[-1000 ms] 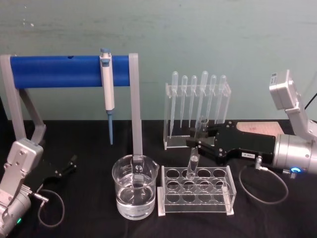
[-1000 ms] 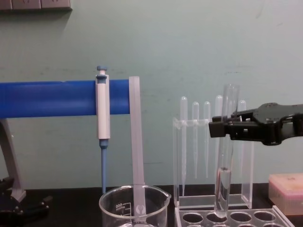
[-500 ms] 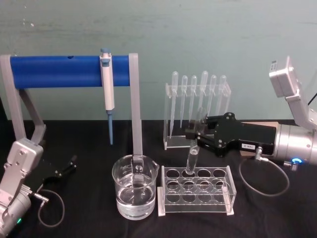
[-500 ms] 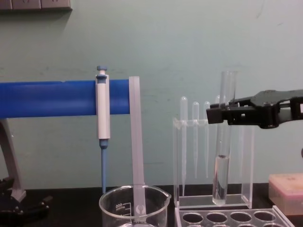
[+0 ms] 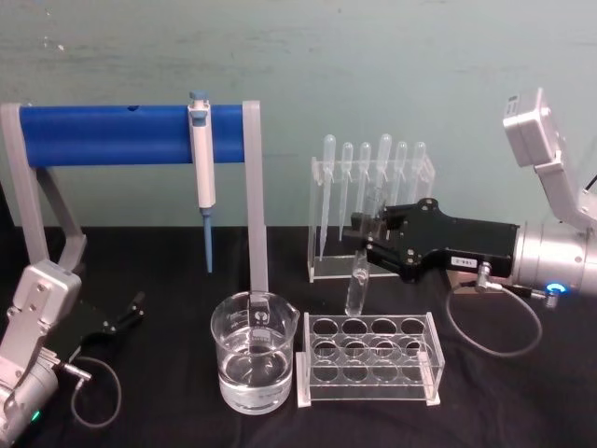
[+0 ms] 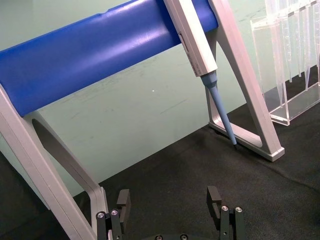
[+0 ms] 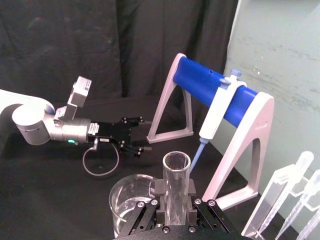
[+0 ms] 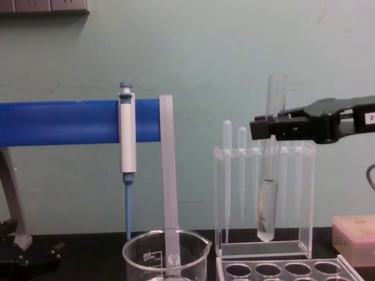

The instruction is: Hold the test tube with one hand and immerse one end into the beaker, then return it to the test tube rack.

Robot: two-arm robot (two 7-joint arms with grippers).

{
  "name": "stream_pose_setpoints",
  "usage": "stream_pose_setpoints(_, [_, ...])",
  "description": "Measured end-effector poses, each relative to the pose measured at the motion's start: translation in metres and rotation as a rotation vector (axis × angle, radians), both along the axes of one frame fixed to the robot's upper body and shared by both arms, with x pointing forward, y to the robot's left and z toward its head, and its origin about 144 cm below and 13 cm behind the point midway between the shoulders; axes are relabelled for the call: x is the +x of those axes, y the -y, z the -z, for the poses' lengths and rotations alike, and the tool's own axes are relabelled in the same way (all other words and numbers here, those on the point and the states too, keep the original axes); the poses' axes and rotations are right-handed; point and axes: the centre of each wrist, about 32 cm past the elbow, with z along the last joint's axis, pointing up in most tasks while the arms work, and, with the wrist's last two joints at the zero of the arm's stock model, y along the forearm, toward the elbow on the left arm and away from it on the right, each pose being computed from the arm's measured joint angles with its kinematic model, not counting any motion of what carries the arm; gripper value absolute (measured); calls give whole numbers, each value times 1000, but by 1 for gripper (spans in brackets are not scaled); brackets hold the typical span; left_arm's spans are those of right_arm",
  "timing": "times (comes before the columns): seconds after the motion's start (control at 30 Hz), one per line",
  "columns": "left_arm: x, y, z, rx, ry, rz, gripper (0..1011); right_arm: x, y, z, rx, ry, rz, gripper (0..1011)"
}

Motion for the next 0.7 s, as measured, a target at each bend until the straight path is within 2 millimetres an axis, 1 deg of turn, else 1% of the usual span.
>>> stream_pose_setpoints(0.13, [0,0,0,0,0,0,1000,3,-5,-5,5,10,-8,225])
stream_pose_setpoints(0.33, [0,0,0,0,0,0,1000,15,-17,-12,8,24,-34,225])
stream_pose_setpoints(0.57, [0,0,0,0,0,0,1000,29,-35,-18,11,31,-75,226])
stream_pose_setpoints(0.7, [0,0,0,0,0,0,1000,37,-49,-19,14,37,-109,226])
